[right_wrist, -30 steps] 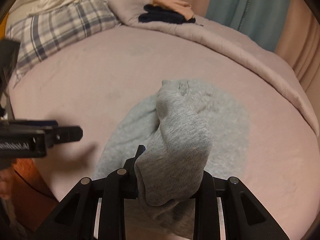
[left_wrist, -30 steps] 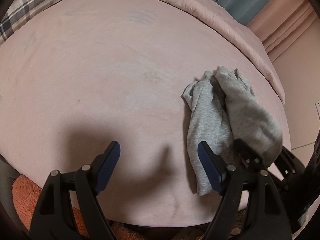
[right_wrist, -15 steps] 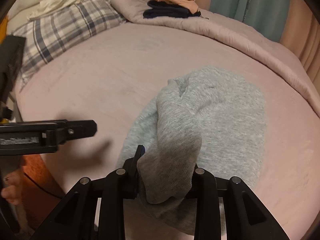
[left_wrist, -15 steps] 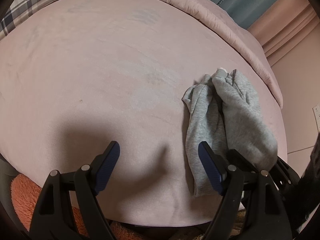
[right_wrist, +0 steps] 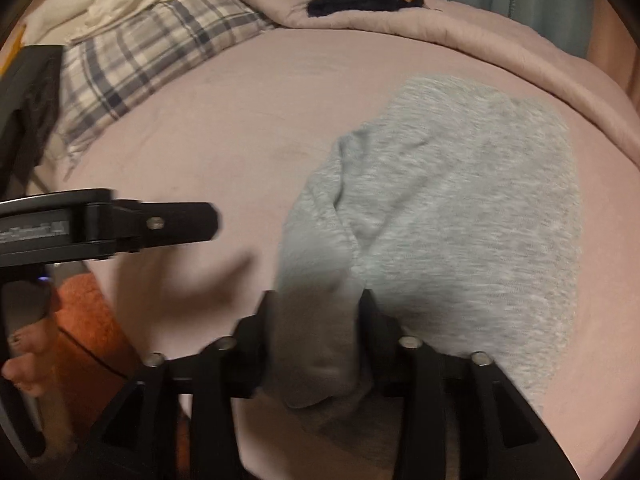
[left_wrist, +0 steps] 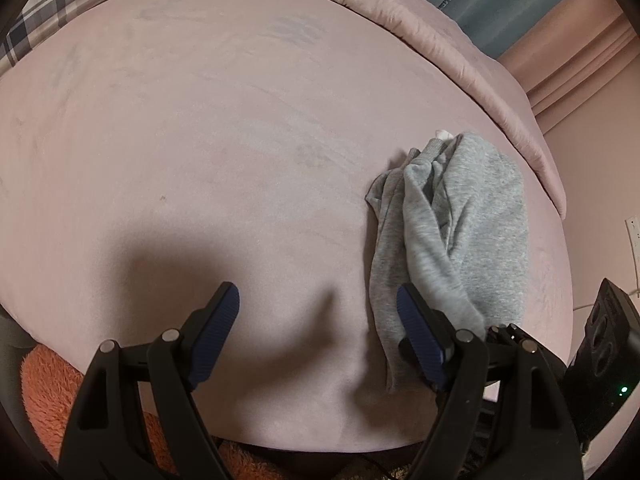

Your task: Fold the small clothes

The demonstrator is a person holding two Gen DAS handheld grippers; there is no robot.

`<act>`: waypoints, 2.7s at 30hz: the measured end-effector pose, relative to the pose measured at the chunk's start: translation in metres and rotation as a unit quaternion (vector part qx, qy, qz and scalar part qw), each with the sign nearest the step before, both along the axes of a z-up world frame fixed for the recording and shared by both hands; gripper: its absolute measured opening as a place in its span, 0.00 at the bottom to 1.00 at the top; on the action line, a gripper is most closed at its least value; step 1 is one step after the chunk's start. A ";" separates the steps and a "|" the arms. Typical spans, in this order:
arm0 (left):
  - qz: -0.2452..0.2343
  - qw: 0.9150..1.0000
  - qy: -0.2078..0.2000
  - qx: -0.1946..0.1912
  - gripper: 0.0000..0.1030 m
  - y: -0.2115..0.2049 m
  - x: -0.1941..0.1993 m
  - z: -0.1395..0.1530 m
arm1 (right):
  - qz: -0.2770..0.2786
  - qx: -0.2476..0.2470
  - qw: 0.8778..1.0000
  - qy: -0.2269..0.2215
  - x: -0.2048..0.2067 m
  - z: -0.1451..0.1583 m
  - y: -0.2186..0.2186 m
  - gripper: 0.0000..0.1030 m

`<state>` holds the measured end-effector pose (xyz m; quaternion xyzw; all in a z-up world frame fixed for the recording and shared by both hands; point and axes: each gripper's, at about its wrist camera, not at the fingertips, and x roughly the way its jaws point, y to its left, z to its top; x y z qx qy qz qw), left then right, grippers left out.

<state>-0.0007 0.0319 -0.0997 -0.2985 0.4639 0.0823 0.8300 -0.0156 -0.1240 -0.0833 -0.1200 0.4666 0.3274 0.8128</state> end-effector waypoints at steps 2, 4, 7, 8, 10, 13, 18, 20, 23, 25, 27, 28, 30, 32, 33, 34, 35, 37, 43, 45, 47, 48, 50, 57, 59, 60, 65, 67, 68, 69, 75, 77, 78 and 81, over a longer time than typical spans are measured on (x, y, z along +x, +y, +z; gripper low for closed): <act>-0.003 1.000 -0.003 0.001 0.79 -0.001 0.000 0.003 | 0.006 0.013 1.000 0.007 -0.002 0.004 -0.002 0.54; -0.007 1.000 -0.007 0.002 0.79 -0.002 0.001 0.006 | 0.006 0.029 0.999 0.016 -0.002 0.009 -0.007 0.57; -0.009 1.000 -0.017 0.003 0.79 -0.003 0.003 0.013 | 0.004 0.056 0.998 0.032 -0.002 0.018 -0.017 0.64; -0.010 1.000 -0.020 0.003 0.80 -0.003 0.003 0.015 | 0.004 0.067 0.997 0.035 -0.003 0.023 -0.021 0.68; -0.015 0.999 -0.030 0.002 0.80 -0.005 0.005 0.022 | 0.009 0.085 0.996 0.034 -0.008 0.033 -0.028 0.72; -0.027 0.999 -0.041 0.003 0.80 -0.011 0.009 0.030 | 0.007 0.101 0.995 0.009 -0.017 0.050 -0.040 0.74; -0.077 0.995 -0.067 0.004 0.80 -0.034 0.021 0.046 | -0.050 0.101 0.993 -0.026 -0.017 0.065 -0.065 0.75; -0.104 0.992 -0.072 0.005 0.80 -0.050 0.029 0.048 | -0.080 0.093 0.992 -0.032 -0.013 0.064 -0.077 0.75; -0.133 0.989 -0.064 0.003 0.80 -0.068 0.041 0.040 | -0.125 0.082 0.988 -0.031 -0.003 0.058 -0.094 0.75; -0.141 0.989 -0.049 0.003 0.80 -0.076 0.051 0.028 | -0.151 0.077 0.985 -0.024 0.002 0.054 -0.102 0.75; -0.144 0.989 -0.031 0.005 0.78 -0.080 0.057 0.014 | -0.173 0.076 0.982 -0.008 0.005 0.047 -0.110 0.75; -0.141 0.990 -0.020 0.007 0.78 -0.080 0.059 0.006 | -0.180 0.077 0.981 0.000 0.006 0.044 -0.114 0.75; -0.131 0.991 0.002 0.008 0.71 -0.078 0.058 -0.008 | -0.189 0.075 0.979 0.009 0.008 0.039 -0.119 0.75; -0.118 0.993 0.018 0.003 0.71 -0.073 0.057 -0.018 | -0.197 0.070 0.978 0.014 0.008 0.037 -0.129 0.75; -0.112 0.993 0.023 0.000 0.73 -0.070 0.055 -0.022 | -0.198 0.068 0.978 0.016 0.009 0.035 -0.129 0.75; -0.105 0.994 0.027 -0.002 0.73 -0.066 0.053 -0.025 | -0.200 0.067 0.977 0.019 0.009 0.033 -0.132 0.75; -0.098 0.995 0.028 -0.008 0.74 -0.062 0.051 -0.029 | -0.202 0.066 0.977 0.022 0.008 0.033 -0.133 0.75; -0.087 0.996 0.030 -0.022 0.75 -0.055 0.047 -0.034 | -0.203 0.067 0.977 0.025 0.010 0.031 -0.134 0.75; -0.106 0.994 0.000 -0.035 0.81 -0.052 0.049 -0.025 | -0.204 0.070 0.976 0.034 0.015 0.028 -0.136 0.78; -0.121 0.992 -0.015 -0.032 0.89 -0.056 0.050 -0.023 | -0.206 0.082 0.974 0.038 0.018 0.027 -0.139 0.84; -0.137 0.990 -0.024 -0.037 0.90 -0.061 0.060 -0.025 | -0.206 0.094 0.973 0.048 0.022 0.025 -0.138 0.84; -0.145 0.988 -0.022 -0.046 0.90 -0.063 0.066 -0.030 | -0.204 0.101 0.972 0.055 0.025 0.023 -0.138 0.84; -0.149 0.987 -0.008 -0.065 0.90 -0.066 0.077 -0.043 | -0.198 0.121 0.970 0.075 0.031 0.016 -0.137 0.84; -0.145 0.975 -0.030 -0.168 0.65 -0.061 0.084 -0.061 | -0.180 0.175 0.956 0.154 0.051 -0.016 -0.130 0.84; -0.141 0.973 -0.032 -0.182 0.58 -0.058 0.083 -0.065 | -0.177 0.189 0.951 0.167 0.053 -0.023 -0.129 0.82; -0.143 0.972 -0.037 -0.183 0.49 -0.057 0.080 -0.064 | -0.177 0.199 0.948 0.178 0.054 -0.026 -0.129 0.78; -0.151 0.979 -0.062 -0.122 0.37 -0.078 0.079 -0.035 | -0.167 0.214 0.947 0.170 0.049 -0.015 -0.130 0.53; -0.161 0.981 -0.075 -0.080 0.36 -0.091 0.079 -0.017 | -0.169 0.211 0.950 0.154 0.047 -0.005 -0.129 0.48; -0.164 0.981 -0.083 -0.065 0.36 -0.096 0.079 -0.009 | -0.170 0.209 0.952 0.143 0.045 0.002 -0.129 0.46; -0.167 0.980 -0.090 -0.056 0.36 -0.104 0.081 -0.002 | -0.170 0.206 0.955 0.132 0.045 0.008 -0.128 0.46; -0.188 0.970 -0.151 -0.027 0.36 -0.119 0.094 0.033 | -0.175 0.211 0.960 0.059 0.051 0.046 -0.138 0.46; -0.193 0.967 -0.162 -0.016 0.36 -0.126 0.106 0.042 | -0.178 0.211 0.960 0.034 0.057 0.056 -0.142 0.46; -0.195 0.966 -0.168 -0.013 0.36 -0.127 0.109 0.045 | -0.180 0.211 0.960 0.026 0.062 0.060 -0.143 0.46; -0.197 0.963 -0.185 -0.003 0.36 -0.125 0.117 0.044 | -0.185 0.211 0.960 0.006 0.075 0.065 -0.146 0.46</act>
